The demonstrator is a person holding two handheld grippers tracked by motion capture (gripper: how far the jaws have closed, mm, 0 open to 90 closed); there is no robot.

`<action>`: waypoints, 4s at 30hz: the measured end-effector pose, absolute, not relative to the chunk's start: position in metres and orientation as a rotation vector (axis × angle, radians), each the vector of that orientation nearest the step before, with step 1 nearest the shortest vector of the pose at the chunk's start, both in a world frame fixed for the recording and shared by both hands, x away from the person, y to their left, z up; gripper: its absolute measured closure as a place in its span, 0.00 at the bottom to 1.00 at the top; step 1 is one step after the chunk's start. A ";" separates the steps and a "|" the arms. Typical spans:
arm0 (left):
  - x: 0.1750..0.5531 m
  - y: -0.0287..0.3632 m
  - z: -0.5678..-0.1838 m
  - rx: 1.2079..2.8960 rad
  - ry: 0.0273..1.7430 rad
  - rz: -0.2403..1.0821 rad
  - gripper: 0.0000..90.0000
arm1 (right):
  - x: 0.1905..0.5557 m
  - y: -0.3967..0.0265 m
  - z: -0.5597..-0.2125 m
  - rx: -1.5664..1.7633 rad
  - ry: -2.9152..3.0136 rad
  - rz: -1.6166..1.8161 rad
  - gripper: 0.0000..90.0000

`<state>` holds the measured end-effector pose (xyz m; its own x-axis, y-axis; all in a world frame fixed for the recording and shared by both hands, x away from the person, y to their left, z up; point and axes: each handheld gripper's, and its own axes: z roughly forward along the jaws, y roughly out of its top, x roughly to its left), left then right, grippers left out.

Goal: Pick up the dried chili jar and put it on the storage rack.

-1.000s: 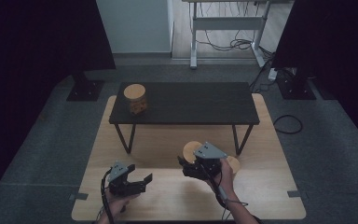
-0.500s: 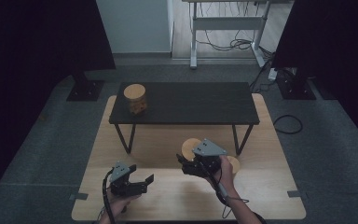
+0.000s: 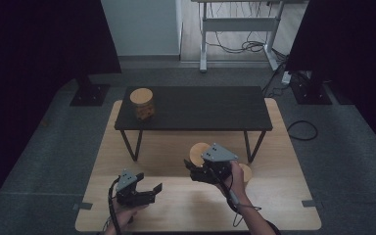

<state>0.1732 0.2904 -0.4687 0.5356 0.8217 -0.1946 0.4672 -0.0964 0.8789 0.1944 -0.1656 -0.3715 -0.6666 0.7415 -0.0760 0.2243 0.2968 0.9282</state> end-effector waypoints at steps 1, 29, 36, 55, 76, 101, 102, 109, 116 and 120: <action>0.173 0.290 -0.469 1.738 1.084 0.427 0.11 | 0.195 -0.166 -0.371 0.857 2.069 1.360 0.26; 0.174 0.287 -0.469 1.751 1.073 0.425 0.11 | 0.202 -0.169 -0.354 0.803 2.066 1.361 0.27; 0.175 0.287 -0.468 1.750 1.070 0.421 0.11 | 0.206 -0.168 -0.350 0.807 2.064 1.364 0.27; 0.175 0.287 -0.468 1.754 1.060 0.419 0.11 | 0.216 -0.167 -0.337 0.807 2.048 1.347 0.27; 0.176 0.286 -0.469 1.759 1.056 0.416 0.10 | 0.236 -0.166 -0.323 0.782 2.063 1.338 0.27; 0.177 0.287 -0.467 1.753 1.047 0.417 0.10 | 0.259 -0.162 -0.310 0.749 2.070 1.340 0.27; 0.177 0.288 -0.467 1.750 1.047 0.419 0.10 | 0.262 -0.162 -0.309 0.751 2.076 1.338 0.27; 0.177 0.288 -0.467 1.751 1.048 0.421 0.10 | 0.269 -0.162 -0.308 0.751 2.082 1.324 0.27; 0.176 0.289 -0.467 1.746 1.047 0.422 0.10 | 0.277 -0.166 -0.307 0.760 2.075 1.330 0.27; 0.177 0.289 -0.467 1.745 1.049 0.423 0.10 | 0.280 -0.166 -0.305 0.762 2.071 1.329 0.27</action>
<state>0.1766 0.2895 -0.4668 0.5600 0.8071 -0.1869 0.4522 -0.1088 0.8853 0.2802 -0.1662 -0.3054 -0.6830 0.7150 -0.1494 0.1622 0.3479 0.9234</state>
